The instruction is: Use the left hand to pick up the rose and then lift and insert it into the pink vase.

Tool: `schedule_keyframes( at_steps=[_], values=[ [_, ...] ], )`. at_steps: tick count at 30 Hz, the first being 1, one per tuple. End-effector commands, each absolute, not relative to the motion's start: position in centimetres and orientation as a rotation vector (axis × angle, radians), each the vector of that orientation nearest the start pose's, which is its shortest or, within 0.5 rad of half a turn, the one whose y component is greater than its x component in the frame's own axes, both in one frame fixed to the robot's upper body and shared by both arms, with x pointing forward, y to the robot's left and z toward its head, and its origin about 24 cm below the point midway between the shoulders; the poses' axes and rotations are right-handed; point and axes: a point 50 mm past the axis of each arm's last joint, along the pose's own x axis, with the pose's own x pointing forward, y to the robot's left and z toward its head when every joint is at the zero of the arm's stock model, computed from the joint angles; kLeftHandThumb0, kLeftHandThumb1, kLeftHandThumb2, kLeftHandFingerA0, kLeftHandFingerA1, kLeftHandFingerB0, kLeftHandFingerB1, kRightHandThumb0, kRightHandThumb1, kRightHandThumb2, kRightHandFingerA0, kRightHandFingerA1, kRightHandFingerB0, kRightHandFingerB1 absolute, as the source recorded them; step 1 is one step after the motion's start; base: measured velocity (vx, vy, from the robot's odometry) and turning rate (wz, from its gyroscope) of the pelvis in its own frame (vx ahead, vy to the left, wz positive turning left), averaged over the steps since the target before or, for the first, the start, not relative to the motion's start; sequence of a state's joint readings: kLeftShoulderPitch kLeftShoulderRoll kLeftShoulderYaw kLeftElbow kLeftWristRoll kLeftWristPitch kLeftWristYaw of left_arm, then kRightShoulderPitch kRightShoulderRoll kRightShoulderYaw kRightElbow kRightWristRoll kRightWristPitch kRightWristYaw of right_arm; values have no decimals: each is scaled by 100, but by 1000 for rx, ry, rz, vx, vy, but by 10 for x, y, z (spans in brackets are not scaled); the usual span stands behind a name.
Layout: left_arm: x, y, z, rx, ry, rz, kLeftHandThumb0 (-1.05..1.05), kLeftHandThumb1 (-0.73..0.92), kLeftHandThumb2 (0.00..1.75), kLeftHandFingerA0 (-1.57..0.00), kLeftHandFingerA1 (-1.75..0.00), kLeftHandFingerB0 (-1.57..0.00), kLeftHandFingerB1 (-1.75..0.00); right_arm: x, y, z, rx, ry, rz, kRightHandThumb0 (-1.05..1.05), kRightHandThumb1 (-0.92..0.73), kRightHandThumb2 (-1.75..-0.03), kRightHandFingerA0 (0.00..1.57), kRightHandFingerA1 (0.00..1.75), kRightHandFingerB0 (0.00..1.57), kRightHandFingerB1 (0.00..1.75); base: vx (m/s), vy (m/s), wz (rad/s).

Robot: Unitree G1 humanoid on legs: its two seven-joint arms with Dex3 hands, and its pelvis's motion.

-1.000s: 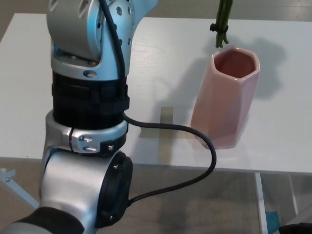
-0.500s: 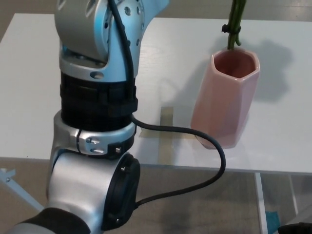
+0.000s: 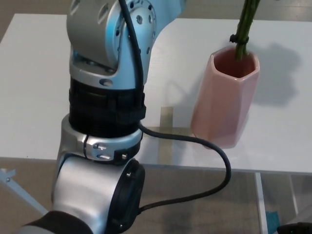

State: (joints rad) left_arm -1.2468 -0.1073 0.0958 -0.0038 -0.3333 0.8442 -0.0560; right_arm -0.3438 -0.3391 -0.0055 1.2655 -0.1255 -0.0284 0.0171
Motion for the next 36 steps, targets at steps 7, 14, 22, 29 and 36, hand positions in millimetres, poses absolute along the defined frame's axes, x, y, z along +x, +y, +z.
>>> schedule_keyframes(
  at_steps=[7, 14, 22, 29, 36],
  values=[
    [316, 7, 330, -149, -293, -690, -17, 84, 67, -92, -141, -88, -73, 219, -270, -100, -402, 916, -94, -37, -65, -60, 57, 40, 62, 41, 0, 0, 0],
    [317, 4, 322, -112, -287, -679, -17, 84, 66, -93, -139, -86, -78, 220, -270, -99, -402, 915, -94, -37, -65, -60, 57, 40, 61, 41, 0, 0, 0],
    [319, 0, 317, -110, -275, -673, -17, 85, 65, -94, -138, -83, -84, 221, -270, -99, -395, 912, -101, -38, -65, -60, 57, 40, 59, 40, 0, 0, 0],
    [321, 0, 311, -100, -269, -670, -17, 84, 66, -93, -139, -83, -83, 223, -269, -98, -410, 905, -87, -38, -65, -60, 57, 40, 61, 41, 0, 0, 0],
    [322, -1, 301, -105, -254, -660, -17, 84, 66, -90, -139, -82, -83, 223, -269, -98, -404, 903, -89, -38, -65, -60, 58, 40, 63, 42, 0, 0, 0]
  ],
)
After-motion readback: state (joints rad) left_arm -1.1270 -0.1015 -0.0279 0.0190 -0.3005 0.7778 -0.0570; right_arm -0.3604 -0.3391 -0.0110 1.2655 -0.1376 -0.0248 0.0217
